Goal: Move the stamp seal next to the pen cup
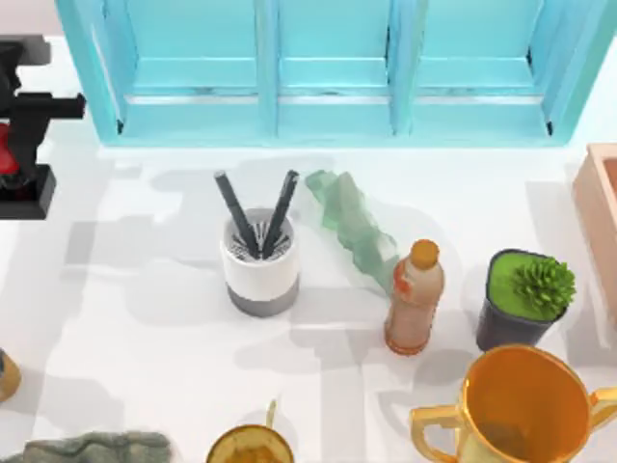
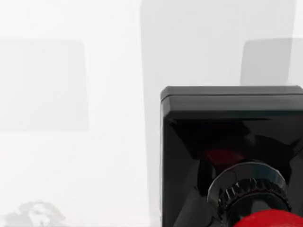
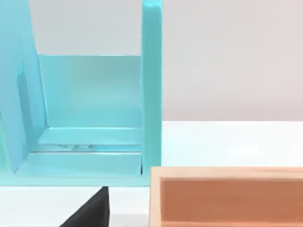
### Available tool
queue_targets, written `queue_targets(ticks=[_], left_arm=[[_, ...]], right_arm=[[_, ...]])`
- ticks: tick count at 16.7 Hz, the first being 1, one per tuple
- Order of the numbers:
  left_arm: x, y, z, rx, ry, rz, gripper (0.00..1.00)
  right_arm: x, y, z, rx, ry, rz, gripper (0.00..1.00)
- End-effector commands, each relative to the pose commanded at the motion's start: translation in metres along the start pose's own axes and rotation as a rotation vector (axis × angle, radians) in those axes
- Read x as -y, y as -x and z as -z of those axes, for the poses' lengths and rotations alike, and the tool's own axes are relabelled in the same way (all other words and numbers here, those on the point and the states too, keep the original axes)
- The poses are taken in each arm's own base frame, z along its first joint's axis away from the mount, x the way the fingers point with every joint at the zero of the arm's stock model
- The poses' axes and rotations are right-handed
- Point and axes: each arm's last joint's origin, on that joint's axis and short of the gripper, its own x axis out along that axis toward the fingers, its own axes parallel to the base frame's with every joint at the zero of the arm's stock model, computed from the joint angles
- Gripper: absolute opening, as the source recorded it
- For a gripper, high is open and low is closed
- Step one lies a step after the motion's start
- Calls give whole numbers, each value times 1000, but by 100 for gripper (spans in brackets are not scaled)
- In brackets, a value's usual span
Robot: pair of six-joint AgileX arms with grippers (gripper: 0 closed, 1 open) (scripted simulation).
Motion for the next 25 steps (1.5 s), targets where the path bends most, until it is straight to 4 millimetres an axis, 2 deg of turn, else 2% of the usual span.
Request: queue_targets(ticks=[3,6,11,13,15,17,19,21,25], left_arm=[[42,43,8,-1,1,-1,0],[64,66,17,15,2,0,0],[65,66,16,14,4,0,0],[78,69,24,28,3,3,0],[98,73,41,33,3,6,0],[117,67,57,6,7,0,0],[137,69,78,5,8,0,0],[145,70,88,14,6,4,0],[145,69,87,11,8,3,0]], right_arm=[[0,0,0,0,0,0,100],[0,0,0,0,0,0,100],[0,0,0,0,0,0,100],[0,0,0,0,0,0,100],[0,0,0,0,0,0,100],[0,0,0,0,0,0,100],[0,0,0,0,0,0,100],[0,0,0,0,0,0,100],[0,0,0,0,0,0,100]])
